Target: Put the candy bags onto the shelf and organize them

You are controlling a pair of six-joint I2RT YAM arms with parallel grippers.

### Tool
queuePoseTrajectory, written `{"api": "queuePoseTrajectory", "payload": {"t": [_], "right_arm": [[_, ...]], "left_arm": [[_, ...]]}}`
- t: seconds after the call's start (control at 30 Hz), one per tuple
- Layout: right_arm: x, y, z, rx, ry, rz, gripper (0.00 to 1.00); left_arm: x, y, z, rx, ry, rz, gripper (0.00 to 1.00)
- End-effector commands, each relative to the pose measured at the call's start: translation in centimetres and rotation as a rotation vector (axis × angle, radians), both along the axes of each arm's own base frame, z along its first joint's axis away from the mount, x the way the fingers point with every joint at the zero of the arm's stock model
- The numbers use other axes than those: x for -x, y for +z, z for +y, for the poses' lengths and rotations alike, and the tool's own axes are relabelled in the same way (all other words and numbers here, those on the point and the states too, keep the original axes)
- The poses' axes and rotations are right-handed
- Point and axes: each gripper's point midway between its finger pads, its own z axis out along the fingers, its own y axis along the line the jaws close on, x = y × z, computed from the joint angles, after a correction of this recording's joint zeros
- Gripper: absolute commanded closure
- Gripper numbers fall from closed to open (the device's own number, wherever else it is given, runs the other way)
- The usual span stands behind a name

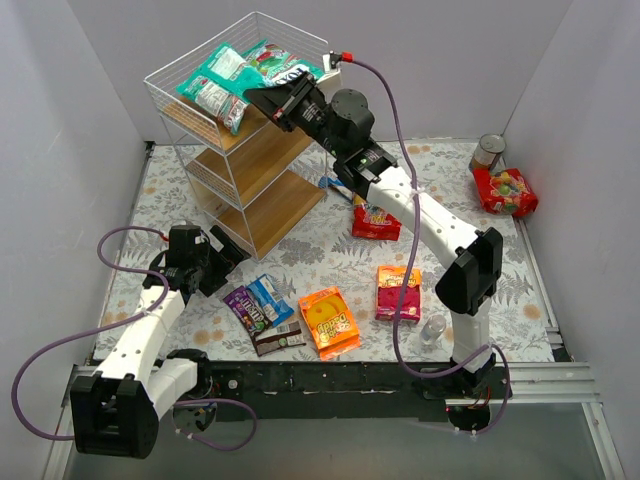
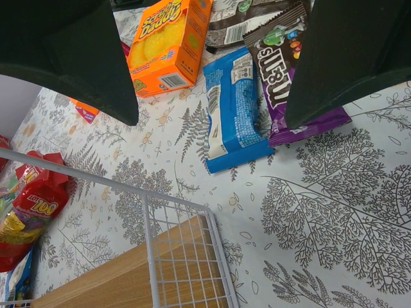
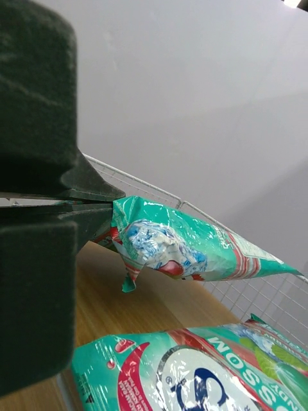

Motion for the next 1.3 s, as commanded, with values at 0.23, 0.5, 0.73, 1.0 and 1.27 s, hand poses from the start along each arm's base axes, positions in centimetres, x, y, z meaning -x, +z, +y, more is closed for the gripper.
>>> {"api": "queuePoseTrajectory", "payload": {"t": [0.23,0.5,0.73,1.0,1.27], "right_arm": [[0.5,3.8,-0.1,-0.027,-0.069,-0.015,0.99],[1.3,2.8,-0.4,0.028,-0.058,0.032,0.65],[2.1,2.3,-1.0,0.066,-0.055,0.036,0.43],[4.4,1.3,-3.5,0.198,-0.056,0.102,0.32],[6.9,-0.9,-7.7,0.312,-0.110,0.102,0.32]], "left_arm": [[-0.1,0.6,0.1,-0.023,-0.022,-0.027,0.02],[-0.1,0.6,0.2,-0.035,-0.025,-0.025,0.02],[0.0,0.8,0.2,-0.029,-0.019,-0.026,0.02],[0.2,0.6,0.3,-0.024,-0.005,-0.025,0.02],[0.5,0.2,-0.2,0.018,0.001,-0.017,0.02]]}}
